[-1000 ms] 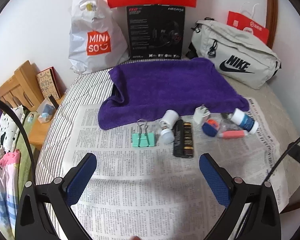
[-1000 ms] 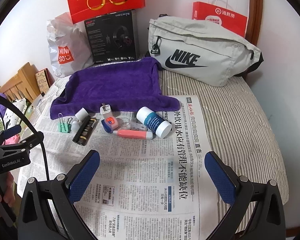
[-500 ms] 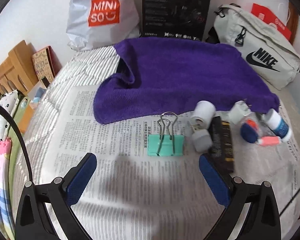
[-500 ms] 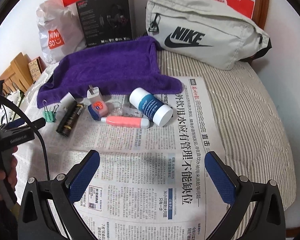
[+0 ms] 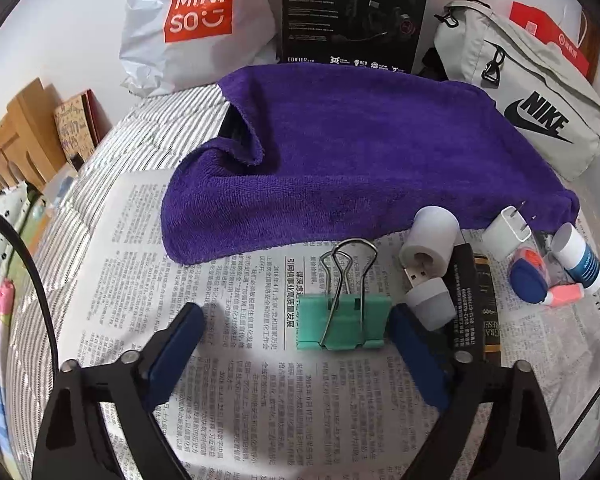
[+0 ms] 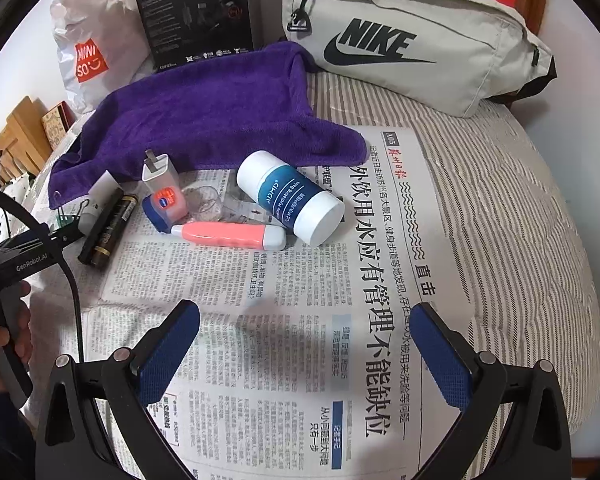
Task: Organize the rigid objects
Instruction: 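Move the left tool to the mint-green binder clip while the right tool approaches the white balm bottle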
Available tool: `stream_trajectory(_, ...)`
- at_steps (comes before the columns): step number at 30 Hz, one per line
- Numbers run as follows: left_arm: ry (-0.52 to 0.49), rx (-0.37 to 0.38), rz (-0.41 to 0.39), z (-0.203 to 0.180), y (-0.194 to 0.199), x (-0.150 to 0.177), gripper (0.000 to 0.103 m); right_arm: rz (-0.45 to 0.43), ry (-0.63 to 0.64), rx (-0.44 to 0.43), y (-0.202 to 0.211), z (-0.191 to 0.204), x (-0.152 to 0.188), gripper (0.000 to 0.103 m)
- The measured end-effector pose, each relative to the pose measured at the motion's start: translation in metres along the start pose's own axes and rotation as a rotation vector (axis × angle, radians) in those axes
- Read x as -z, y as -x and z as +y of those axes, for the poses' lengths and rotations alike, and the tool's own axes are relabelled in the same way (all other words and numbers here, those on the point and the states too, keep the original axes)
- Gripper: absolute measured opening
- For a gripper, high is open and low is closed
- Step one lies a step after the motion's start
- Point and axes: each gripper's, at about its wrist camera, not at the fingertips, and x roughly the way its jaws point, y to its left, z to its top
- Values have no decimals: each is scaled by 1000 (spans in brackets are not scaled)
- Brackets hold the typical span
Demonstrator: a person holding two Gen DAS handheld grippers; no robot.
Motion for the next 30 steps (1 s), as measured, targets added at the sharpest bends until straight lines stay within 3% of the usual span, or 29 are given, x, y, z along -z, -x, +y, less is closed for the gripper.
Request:
stream_trajectory(2, -3, 11, -2, -1, 1, 0, 83, 4, -4, -1, -3, -1, -1, 103)
stream_trajectory(5, -18, 29, -18, -4, 4, 0, 62, 7, -9, -1, -7, -2, -2, 103)
stream_trajectory(7, -19, 43, -24, -5, 5, -1, 60, 3, -10, -5, -8, -4, -3, 103)
stream_trajectory(11, -21, 62, -41, -5, 6, 0, 39, -5, 9, 3, -10, -7, -10, 103)
stream_trajectory(16, -27, 84, -44, -5, 8, 3, 39, -44, 70, 27, -14, -12, -28, 103)
stream_trajectory(23, -46, 73, -47, -7, 9, 5, 39, -62, 110, -59, -29, -13, -56, 100)
stream_trajectory(30, -57, 82, -47, -6, 9, 4, 40, -3, 222, -93, -58, -6, -70, 77)
